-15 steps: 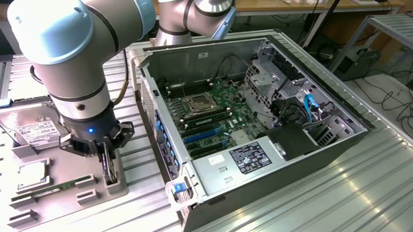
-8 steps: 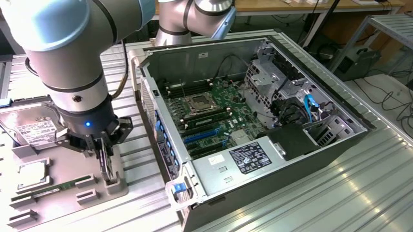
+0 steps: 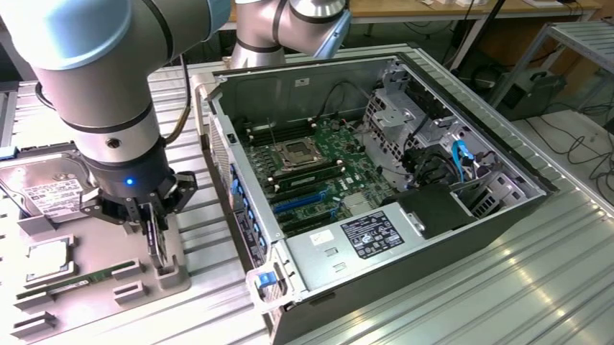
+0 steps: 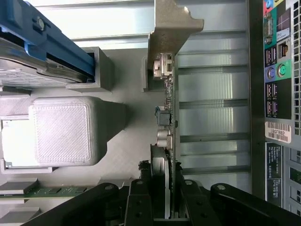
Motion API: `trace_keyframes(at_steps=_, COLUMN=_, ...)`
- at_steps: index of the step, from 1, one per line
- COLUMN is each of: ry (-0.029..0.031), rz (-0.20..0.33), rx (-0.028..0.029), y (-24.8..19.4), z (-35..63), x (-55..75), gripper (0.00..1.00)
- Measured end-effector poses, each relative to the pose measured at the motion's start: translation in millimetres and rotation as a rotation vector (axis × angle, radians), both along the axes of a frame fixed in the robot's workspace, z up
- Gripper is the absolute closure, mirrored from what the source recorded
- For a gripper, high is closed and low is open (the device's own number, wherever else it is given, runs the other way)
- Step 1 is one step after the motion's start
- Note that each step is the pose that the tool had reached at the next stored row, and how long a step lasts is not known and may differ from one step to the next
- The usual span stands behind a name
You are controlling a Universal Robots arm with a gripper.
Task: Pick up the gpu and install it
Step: 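Pick up the gpu and move the gpu toward the slot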
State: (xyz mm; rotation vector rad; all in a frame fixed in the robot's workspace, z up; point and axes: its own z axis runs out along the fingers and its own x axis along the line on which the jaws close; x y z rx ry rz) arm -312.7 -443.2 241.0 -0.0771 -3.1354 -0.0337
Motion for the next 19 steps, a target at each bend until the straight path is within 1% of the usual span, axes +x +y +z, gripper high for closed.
trace_keyframes(at_steps=3, ry=0.0001, rz=0.000, rx=-0.0001, y=0.0, z=0.2, x=0.0, gripper=0.72)
trace_keyframes(at_steps=6, ry=0.0000, rz=0.000, rx=0.0002, y=0.0, z=2.6, x=0.0, gripper=0.72)
trace_keyframes(at_steps=19, ry=0.0000, rz=0.000, rx=0.0002, y=0.0, z=18.0, x=0.1, gripper=0.72)
